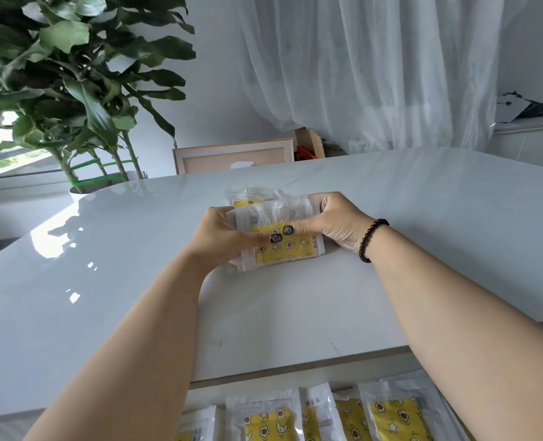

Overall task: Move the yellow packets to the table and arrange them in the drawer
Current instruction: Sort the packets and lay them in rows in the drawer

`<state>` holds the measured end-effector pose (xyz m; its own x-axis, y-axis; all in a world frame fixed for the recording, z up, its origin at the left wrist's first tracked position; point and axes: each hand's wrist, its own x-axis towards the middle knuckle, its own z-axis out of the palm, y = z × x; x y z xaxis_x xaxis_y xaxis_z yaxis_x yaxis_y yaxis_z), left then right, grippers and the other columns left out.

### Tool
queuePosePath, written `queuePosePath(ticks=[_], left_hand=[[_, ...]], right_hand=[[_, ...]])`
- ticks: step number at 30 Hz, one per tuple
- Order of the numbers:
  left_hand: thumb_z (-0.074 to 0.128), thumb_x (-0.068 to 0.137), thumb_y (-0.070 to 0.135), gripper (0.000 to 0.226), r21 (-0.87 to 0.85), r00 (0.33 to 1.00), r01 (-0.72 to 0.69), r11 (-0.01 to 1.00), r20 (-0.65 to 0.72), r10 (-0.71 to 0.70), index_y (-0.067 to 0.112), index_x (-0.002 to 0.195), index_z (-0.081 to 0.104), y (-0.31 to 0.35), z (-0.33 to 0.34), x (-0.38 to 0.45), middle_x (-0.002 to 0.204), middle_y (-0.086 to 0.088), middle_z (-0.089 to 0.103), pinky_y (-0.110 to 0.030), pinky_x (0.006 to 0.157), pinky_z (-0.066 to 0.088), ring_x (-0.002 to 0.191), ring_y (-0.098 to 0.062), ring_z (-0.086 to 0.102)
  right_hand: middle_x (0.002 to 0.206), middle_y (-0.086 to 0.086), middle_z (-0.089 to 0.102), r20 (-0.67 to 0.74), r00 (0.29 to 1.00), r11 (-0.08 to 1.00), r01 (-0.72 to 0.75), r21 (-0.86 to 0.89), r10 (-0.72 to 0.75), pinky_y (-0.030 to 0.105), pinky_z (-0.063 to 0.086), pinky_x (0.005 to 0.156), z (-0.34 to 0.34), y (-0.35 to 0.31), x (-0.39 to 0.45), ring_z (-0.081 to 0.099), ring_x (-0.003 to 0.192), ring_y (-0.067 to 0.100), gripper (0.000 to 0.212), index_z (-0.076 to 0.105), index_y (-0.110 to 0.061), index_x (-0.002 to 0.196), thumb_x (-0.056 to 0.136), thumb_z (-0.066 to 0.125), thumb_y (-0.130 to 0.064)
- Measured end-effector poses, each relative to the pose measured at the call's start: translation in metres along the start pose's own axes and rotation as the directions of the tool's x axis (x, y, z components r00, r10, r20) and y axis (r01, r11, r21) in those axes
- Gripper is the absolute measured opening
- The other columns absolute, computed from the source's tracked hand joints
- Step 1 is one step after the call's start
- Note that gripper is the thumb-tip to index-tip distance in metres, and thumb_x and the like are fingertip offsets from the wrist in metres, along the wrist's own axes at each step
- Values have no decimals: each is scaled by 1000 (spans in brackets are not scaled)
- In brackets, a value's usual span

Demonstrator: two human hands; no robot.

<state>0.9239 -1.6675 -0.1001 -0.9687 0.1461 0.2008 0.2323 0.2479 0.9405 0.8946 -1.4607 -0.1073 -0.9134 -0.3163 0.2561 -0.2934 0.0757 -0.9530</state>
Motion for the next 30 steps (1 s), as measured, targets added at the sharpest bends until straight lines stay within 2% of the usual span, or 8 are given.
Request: queuePosePath(ticks=[4,7,10,15,20,25,28,30], left_hand=[[84,66,1,27,18,995,-86,996,-52,87,16,86,74,-1,2,2,78,4,76,-24,66,58,74,-12,73],[88,62,7,28,129,999,-40,991,-20,43,23,78,72,0,1,3,69,14,73,-15,63,56,66,-1,70],[90,60,9,29,205,1000,-3,979,12,1,26,73,69,-2,1,3,63,18,70,-9,56,50,59,4,66],[92,56,11,39,252,1000,7,968,-2,-6,20,87,69,-4,3,5,75,12,71,-11,59,50,63,1,66],[89,62,12,49,291,998,-40,956,52,26,20,105,69,-8,4,8,83,10,72,-15,66,53,69,0,66],[85,69,10,34,241,996,-54,969,83,35,25,95,70,-13,6,4,76,15,71,-14,63,50,67,3,64],[88,62,23,34,241,1000,0,971,19,-5,22,92,72,-14,8,0,86,8,74,-26,72,55,80,-9,69],[85,52,40,50,272,1000,7,962,-13,-4,25,98,71,-12,9,-4,95,6,74,-33,80,57,89,-12,70]], right_hand=[[82,5,71,-159,983,995,99,30,-92,28,58,71,-1,-2,5,68,78,15,29,69,-13,78,55,84,-5],[98,9,72,-35,999,999,32,42,-31,39,55,88,-2,0,5,69,96,23,47,71,-12,94,49,84,-13],[104,10,72,40,999,1000,-5,-16,6,42,53,93,3,2,3,68,101,23,48,70,-10,104,57,83,-7],[102,9,73,7,1000,1000,6,0,-6,43,54,90,9,1,1,69,99,24,52,71,-12,102,52,86,-12],[102,9,72,-19,1000,1000,-23,-8,22,42,55,88,11,1,1,69,98,23,44,69,-12,104,64,82,0],[99,8,73,-71,997,997,-44,-65,39,42,55,89,12,0,0,69,96,22,40,70,-15,99,63,87,-14],[105,20,69,-129,989,992,-78,-95,65,47,56,87,14,-3,-6,66,100,35,52,66,-8,101,58,90,-27],[111,15,66,-145,985,991,-106,-83,93,42,55,89,18,-8,-12,63,106,35,51,63,-10,108,65,87,-22]])
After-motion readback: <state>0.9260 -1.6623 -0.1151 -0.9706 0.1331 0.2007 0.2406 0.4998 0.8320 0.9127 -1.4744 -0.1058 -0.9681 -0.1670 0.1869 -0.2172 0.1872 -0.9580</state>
